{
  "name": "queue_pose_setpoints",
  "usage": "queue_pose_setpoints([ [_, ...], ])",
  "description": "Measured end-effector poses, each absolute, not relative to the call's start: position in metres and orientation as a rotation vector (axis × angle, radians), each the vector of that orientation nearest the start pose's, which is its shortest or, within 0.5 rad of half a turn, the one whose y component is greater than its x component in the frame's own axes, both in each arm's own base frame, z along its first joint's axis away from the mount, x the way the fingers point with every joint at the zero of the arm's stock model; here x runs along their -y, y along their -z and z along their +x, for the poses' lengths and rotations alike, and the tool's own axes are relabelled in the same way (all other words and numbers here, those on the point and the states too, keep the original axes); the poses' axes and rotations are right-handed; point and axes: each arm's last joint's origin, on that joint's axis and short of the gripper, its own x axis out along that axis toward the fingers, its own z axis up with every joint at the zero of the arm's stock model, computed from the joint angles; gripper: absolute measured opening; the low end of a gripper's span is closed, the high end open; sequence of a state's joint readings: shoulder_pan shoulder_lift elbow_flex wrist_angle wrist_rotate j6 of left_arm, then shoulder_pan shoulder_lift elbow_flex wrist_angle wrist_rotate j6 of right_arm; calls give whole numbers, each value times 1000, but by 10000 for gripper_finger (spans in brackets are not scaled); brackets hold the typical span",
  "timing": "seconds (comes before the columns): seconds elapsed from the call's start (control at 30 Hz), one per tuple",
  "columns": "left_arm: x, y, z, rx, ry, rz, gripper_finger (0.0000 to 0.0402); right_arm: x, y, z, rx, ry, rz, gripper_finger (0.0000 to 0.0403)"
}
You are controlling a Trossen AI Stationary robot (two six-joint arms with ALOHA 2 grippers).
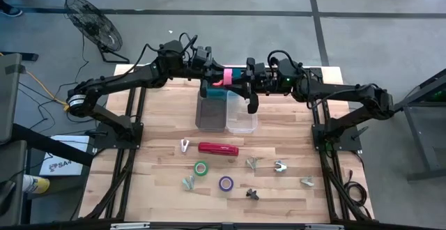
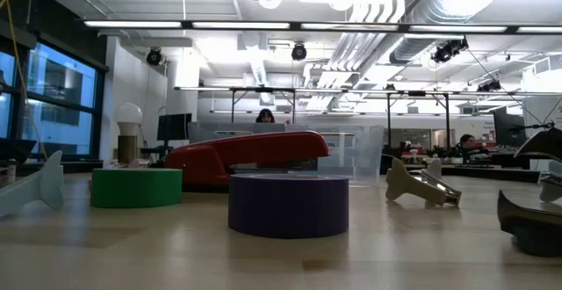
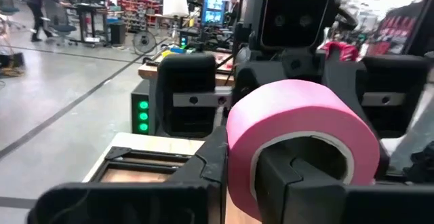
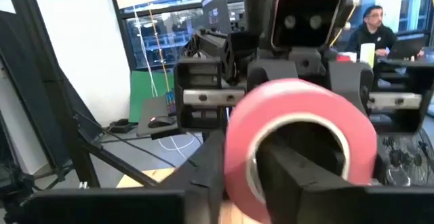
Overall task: Pick and place Stapler, Stapler remover, tape
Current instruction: Put the pink tape into the blue bin
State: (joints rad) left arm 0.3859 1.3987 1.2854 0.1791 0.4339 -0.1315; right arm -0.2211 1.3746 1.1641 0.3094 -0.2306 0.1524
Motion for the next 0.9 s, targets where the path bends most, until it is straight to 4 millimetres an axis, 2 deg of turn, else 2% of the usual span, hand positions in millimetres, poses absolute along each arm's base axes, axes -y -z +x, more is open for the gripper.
queue_pose_setpoints([
  [0.17, -109, -402, 300, 59, 57, -104, 35, 63, -379, 309, 90, -12, 136, 127],
  [0.3, -108, -403, 297, 51, 54, -92, 35, 62, -382, 302, 57, -5, 143, 157],
  [0.57, -110, -402, 288, -55, -138, -11, 35, 58, -392, 271, -29, 112, 132, 180],
  [0.73, -128, -402, 280, -186, -265, 26, 35, 56, -397, 251, -77, 218, 137, 181],
  [0.9, -159, -389, 267, -289, -368, -30, 35, 56, -399, 239, -108, 294, 140, 181],
])
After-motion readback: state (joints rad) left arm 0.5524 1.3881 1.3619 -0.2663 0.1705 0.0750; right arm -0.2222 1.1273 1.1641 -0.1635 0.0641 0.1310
